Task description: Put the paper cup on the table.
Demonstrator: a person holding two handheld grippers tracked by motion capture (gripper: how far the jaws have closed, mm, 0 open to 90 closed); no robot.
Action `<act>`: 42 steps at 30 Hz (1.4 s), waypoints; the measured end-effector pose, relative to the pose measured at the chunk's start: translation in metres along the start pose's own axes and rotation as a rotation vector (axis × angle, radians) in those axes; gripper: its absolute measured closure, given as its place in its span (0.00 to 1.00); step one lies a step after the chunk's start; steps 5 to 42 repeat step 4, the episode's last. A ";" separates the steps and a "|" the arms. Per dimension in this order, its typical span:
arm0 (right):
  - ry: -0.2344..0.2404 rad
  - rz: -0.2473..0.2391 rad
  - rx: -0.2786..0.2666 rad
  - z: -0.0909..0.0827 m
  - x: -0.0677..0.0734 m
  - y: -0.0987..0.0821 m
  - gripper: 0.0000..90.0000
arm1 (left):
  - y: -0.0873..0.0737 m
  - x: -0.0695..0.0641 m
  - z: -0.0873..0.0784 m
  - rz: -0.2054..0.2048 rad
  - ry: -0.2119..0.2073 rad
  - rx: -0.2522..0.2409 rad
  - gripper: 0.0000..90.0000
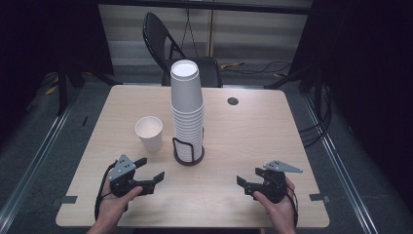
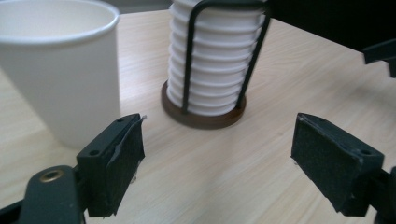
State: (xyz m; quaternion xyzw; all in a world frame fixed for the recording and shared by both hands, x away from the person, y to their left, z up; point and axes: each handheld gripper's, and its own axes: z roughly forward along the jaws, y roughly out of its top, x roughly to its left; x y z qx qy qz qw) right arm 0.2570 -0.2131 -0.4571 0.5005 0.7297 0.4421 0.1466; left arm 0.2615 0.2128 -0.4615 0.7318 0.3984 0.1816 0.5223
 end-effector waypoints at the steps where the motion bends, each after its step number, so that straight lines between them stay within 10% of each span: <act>1: 0.000 -0.001 -0.002 0.000 0.000 -0.001 0.18 | -0.002 0.000 0.000 -0.016 0.006 -0.002 0.20; 4: -0.016 -0.008 0.003 0.002 -0.001 -0.004 0.17 | -0.004 -0.002 -0.001 0.036 -0.004 0.003 0.20; 42: -0.016 -0.008 0.003 0.002 -0.001 -0.004 0.17 | -0.004 -0.002 -0.001 0.036 -0.004 0.003 0.20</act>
